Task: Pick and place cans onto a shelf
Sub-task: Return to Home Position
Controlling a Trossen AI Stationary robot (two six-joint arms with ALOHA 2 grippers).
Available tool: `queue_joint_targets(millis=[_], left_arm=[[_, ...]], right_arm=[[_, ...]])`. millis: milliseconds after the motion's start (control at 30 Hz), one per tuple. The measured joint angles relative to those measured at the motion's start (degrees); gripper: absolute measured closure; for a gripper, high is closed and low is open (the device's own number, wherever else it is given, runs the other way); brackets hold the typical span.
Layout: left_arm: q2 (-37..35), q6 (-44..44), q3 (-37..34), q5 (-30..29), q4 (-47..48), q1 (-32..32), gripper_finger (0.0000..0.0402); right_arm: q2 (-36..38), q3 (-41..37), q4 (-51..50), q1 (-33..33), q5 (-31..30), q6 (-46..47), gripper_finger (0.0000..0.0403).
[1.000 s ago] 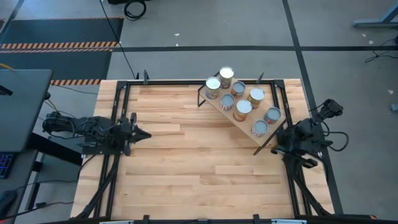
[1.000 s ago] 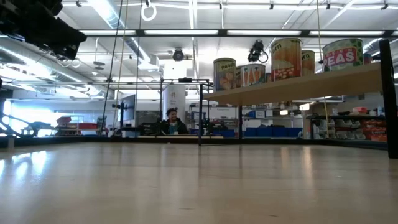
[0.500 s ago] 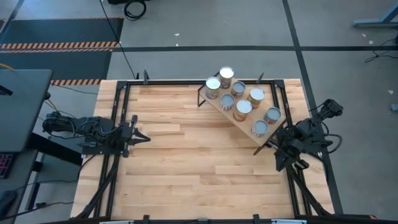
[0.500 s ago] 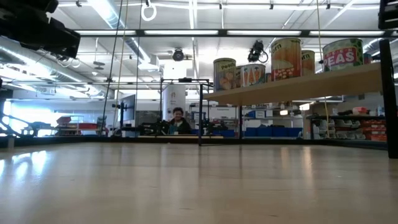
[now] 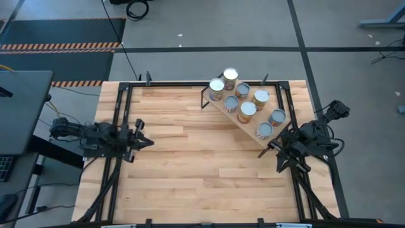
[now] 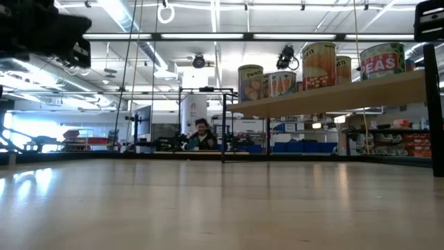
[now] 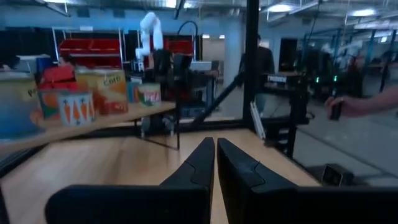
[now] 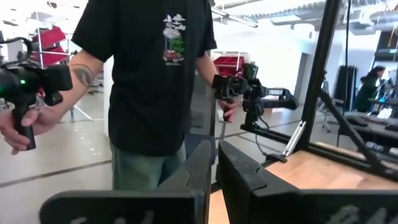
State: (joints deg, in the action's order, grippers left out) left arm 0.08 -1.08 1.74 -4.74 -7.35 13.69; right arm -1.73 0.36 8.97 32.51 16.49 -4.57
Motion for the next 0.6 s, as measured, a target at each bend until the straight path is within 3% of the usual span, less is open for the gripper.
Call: queue_joint_targets(millis=[167, 433, 500, 600], left_arm=[[1.4, 0.1, -0.3, -0.1, 2.5, 0.0, 0.0377], [1.3, -4.4, 0.8, -5.6, 2.4, 0.0, 0.0377], [1.3, -4.4, -0.9, -1.0, -0.9, 0.0, 0.0377], [1.3, -5.0, -1.2, 10.4, -2.7, 0.1, 0.0377]], right_arm=[[-0.1, 0.0, 0.4, 0.0, -0.1, 3.0, 0.0365], [-0.2, 0.0, 0.4, 0.0, -0.3, 3.4, 0.0365], [-0.2, 0.0, 0.4, 0.0, -0.3, 3.4, 0.0365], [-0.2, 0.0, 0.4, 0.0, -0.4, 3.4, 0.0365]])
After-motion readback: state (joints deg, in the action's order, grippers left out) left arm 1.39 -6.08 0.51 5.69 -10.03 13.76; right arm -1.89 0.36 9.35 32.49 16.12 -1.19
